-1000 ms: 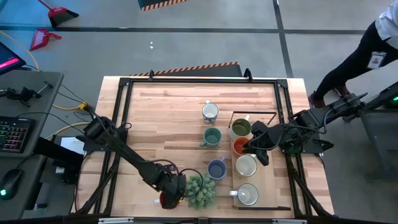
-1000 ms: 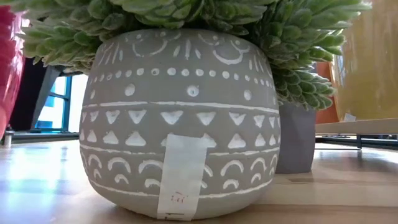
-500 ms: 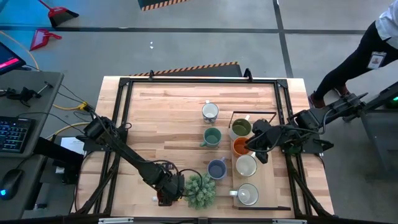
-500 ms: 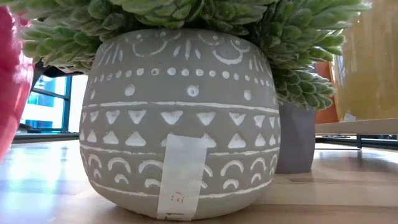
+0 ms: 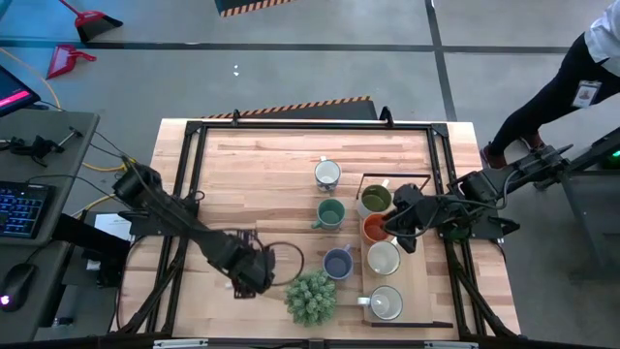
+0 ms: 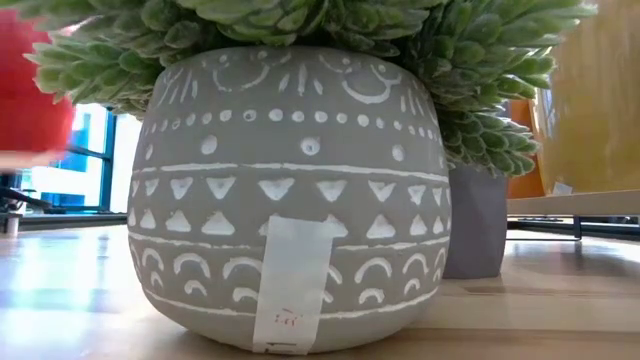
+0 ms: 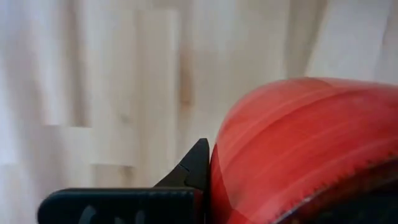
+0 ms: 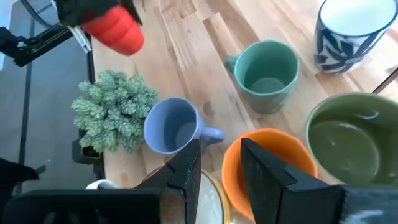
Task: Place coffee mugs
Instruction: Put the red mug on the shelf
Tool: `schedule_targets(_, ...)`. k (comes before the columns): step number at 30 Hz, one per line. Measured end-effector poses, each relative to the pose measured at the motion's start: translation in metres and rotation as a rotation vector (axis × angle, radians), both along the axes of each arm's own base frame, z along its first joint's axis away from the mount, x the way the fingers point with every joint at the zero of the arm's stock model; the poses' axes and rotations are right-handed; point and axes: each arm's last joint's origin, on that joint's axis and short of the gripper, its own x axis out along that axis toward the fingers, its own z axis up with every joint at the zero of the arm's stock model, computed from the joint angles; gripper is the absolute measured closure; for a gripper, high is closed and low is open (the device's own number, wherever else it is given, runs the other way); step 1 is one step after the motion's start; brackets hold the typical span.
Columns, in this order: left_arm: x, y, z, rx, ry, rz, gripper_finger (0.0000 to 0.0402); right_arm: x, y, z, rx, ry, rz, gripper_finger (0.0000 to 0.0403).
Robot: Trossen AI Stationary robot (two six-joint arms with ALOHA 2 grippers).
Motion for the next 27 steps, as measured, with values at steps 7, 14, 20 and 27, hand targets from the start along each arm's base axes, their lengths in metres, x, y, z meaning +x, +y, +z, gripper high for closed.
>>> schedule_targets(7,-0.001,0.047,0.032,0.124,-0.089,0.057,0.0381,0.0,-0.001,0.0,-0.029,-0.01,-0.011,0.0308)
schedule_targets(14,0.015,0.098,0.053,0.15,-0.218,0.091,0.0381,0.001,-0.003,0.001,-0.076,-0.03,-0.052,0.0309)
schedule_targets(20,0.032,0.145,0.05,0.14,-0.218,0.083,0.0381,0.001,-0.005,0.002,-0.17,-0.059,-0.087,0.0308)
schedule_targets(27,0.045,0.187,0.046,0.155,-0.19,0.078,0.0381,0.002,-0.007,0.003,-0.235,-0.084,-0.118,0.0309)
